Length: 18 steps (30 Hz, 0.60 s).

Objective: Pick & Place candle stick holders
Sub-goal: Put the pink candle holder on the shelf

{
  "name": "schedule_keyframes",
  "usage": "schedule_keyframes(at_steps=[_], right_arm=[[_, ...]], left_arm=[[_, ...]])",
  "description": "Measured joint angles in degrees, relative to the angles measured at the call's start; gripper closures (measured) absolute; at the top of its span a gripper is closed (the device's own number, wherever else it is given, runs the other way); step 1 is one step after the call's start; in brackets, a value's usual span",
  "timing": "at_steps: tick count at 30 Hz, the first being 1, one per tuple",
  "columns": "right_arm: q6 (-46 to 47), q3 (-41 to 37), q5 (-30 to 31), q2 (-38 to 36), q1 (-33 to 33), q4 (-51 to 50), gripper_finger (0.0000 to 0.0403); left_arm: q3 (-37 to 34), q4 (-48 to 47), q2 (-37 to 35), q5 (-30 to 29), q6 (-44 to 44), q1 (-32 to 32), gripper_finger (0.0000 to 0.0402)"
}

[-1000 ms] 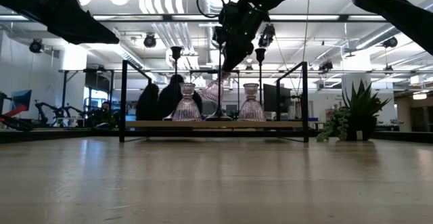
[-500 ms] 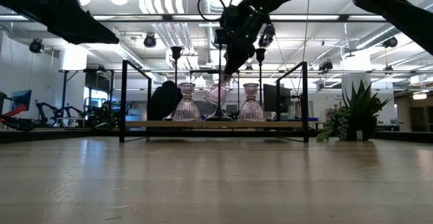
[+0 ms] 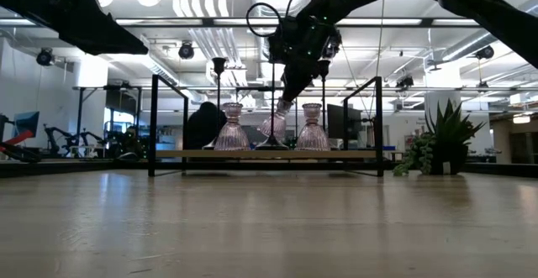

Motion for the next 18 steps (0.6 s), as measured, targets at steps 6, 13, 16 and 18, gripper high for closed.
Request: schedule_keyframes(at_steps=[6, 13, 16, 18], right_arm=[[-0.1, -1.7, 0.0, 0.0, -0.1, 1.1, 0.0383], [-0.1, -2.8, 0.0, -0.2, 0.0, 2.5, 0.0383], [-0.1, -2.6, 0.0, -0.2, 0.0, 2.9, 0.0383], [-0.1, -2.6, 0.0, -0.2, 0.1, 3.2, 0.0383]], left_arm=[[0.0, 0.0, 0.0, 0.0, 0.0, 0.0, 0.0248], [0.0, 0.0, 0.0, 0.0, 0.0, 0.0, 0.0248], [0.0, 0.0, 0.0, 0.0, 0.0, 0.0, 0.0248], [0.0, 0.0, 0.0, 0.0, 0.0, 0.0, 0.0248]])
